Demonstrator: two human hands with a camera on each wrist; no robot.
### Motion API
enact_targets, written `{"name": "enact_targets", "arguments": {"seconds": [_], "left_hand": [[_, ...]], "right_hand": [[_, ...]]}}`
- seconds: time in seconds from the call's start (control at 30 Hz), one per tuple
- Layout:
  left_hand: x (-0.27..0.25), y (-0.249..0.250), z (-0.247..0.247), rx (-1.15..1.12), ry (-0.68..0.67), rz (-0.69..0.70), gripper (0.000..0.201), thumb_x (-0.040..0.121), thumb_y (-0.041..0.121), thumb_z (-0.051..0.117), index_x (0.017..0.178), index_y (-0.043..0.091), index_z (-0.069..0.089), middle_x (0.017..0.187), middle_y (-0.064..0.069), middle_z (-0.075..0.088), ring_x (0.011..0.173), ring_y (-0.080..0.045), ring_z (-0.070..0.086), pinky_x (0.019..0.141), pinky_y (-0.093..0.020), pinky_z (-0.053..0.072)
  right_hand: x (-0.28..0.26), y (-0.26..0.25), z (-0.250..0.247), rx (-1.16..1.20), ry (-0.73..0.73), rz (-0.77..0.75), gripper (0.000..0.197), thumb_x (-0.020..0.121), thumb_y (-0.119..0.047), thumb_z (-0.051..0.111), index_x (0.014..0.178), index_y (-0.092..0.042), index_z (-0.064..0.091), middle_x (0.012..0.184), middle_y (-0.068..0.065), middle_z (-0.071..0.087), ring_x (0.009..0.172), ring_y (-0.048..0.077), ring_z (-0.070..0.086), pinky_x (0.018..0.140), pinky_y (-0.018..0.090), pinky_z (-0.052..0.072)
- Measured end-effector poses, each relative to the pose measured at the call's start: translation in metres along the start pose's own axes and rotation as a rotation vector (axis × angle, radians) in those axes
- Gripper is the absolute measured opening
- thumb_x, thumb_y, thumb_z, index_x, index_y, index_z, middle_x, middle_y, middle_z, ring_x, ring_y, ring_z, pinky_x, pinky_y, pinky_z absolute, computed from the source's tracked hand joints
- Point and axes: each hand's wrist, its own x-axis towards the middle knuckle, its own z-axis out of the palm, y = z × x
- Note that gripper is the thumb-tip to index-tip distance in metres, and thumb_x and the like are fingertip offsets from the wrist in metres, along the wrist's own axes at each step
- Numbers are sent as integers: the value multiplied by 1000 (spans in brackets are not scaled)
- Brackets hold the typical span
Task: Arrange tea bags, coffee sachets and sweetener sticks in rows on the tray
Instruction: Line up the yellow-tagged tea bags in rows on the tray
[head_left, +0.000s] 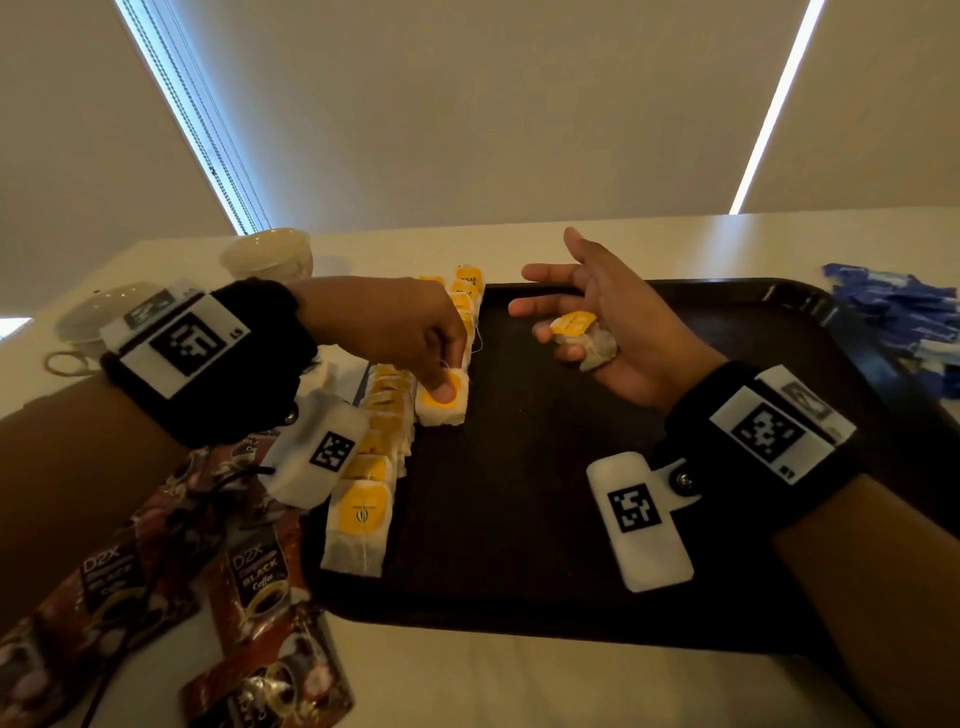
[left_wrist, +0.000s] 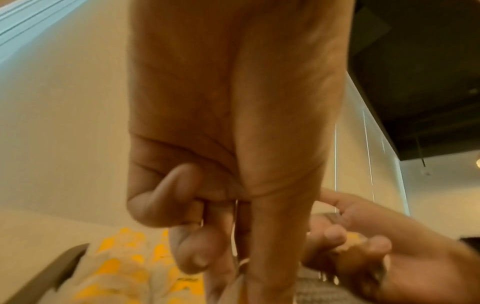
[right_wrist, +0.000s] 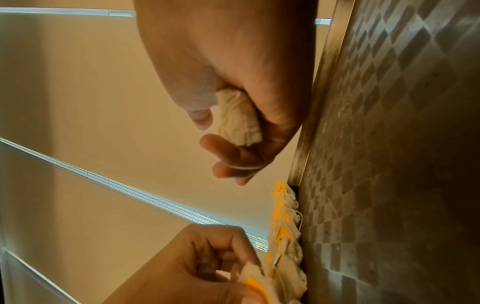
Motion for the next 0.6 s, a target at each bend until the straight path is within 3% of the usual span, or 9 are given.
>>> {"name": "enact_targets", "arguments": {"seconds": [0.17,0.27,0.37,0.47,0.53,0.6], "left_hand": [[3,-4,6,170,127,-81,19,78,36,73,85,26,59,85,9,56,84,-13,53,67,-22,40],[-2,-3,4,174,191,-99,27,76,34,75,93,27,55,84,14,52,75,-6,49,62,-19,37],[-8,1,1,197,228,-23,29,75,31,76,85,30,49,82,14,52,75,-5,48,61,-17,35],[-11,7,0,127,137,47,15,78,27,73,80,30,58,81,13,58,76,4,50,63,-9,36],[-11,9,2,131,74,62,8,83,25,69,88,28,65,86,15,60,77,9,50,66,-6,37],[-9,9,4,198,16,49,13,87,23,65,99,27,66,94,15,61,80,4,52,68,-8,39]], "right_hand": [[-1,-1,-1,-8,2,1,50,94,-51,40,118,-9,53,94,12,64,52,11,52,36,17,36],[-1,-1,0,-19,3,1,50,95,-51,40,118,-9,54,91,11,65,51,11,52,36,18,35],[-1,0,0,-28,1,0,51,95,-52,39,119,-9,53,92,12,65,51,12,52,36,18,36],[-1,0,0,-29,-14,8,55,94,-55,37,121,-10,52,96,13,65,51,12,54,36,18,36],[-1,-1,1,-38,-35,13,58,94,-58,35,123,-10,51,97,14,66,53,13,55,35,19,36],[-3,-2,1,-55,-58,8,63,93,-61,31,124,-10,51,97,14,67,55,13,57,35,19,36]]}}
